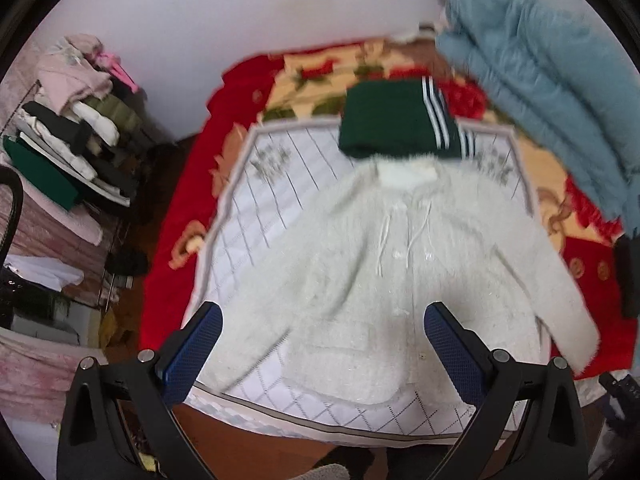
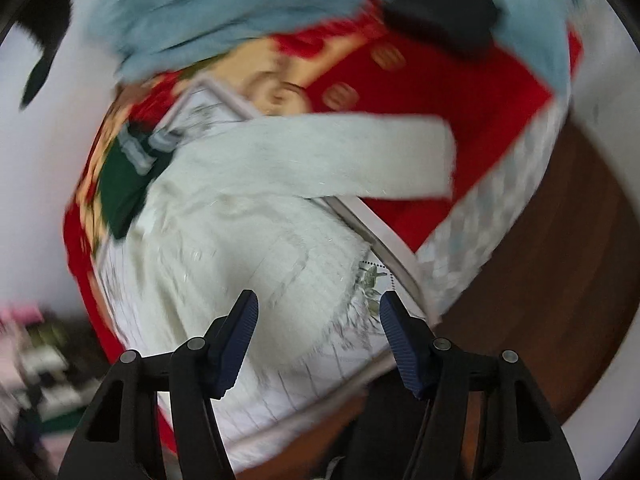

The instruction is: Fold large clothes

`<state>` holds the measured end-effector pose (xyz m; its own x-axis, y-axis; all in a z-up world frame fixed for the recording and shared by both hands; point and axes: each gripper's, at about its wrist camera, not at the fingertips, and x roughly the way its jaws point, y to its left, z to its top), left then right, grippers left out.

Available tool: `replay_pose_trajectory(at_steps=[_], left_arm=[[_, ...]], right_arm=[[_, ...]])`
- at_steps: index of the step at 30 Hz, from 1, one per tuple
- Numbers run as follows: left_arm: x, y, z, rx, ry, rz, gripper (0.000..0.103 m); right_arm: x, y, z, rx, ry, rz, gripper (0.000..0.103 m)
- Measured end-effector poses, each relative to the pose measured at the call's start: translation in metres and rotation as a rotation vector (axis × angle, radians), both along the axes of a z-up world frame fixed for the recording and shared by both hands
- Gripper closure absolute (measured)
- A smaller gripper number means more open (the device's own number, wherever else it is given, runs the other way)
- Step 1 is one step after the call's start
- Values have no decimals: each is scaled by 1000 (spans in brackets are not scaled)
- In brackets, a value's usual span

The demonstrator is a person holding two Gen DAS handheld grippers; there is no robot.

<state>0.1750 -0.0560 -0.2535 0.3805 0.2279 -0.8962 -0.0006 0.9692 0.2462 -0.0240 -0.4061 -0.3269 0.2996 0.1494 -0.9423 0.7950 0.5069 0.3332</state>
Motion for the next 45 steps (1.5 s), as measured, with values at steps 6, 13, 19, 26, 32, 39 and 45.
replay_pose_trajectory(at_steps=[6, 13, 19, 26, 32, 39, 45], left_arm=[[44, -58, -100, 11, 85, -16, 0], [79, -106, -209, 23, 174, -37, 0], [89, -139, -253, -17, 200, -82, 0], [105, -140, -275, -57, 197, -58, 0], [120, -98, -252, -101, 164, 8, 0], [129, -14, -217, -117, 83, 145, 0], [122, 68, -214, -129, 63, 306, 0]], right_arm=[[-2, -65, -160, 196, -20, -289, 37], [1, -111, -260, 207, -73, -561, 53], [15, -141, -250, 65, -250, -613, 81], [50, -144, -269, 50, -286, -607, 90], [89, -119, -186, -52, -396, -482, 95], [191, -43, -83, -127, -527, -142, 96], [301, 84, -59, -118, -553, 234, 96]])
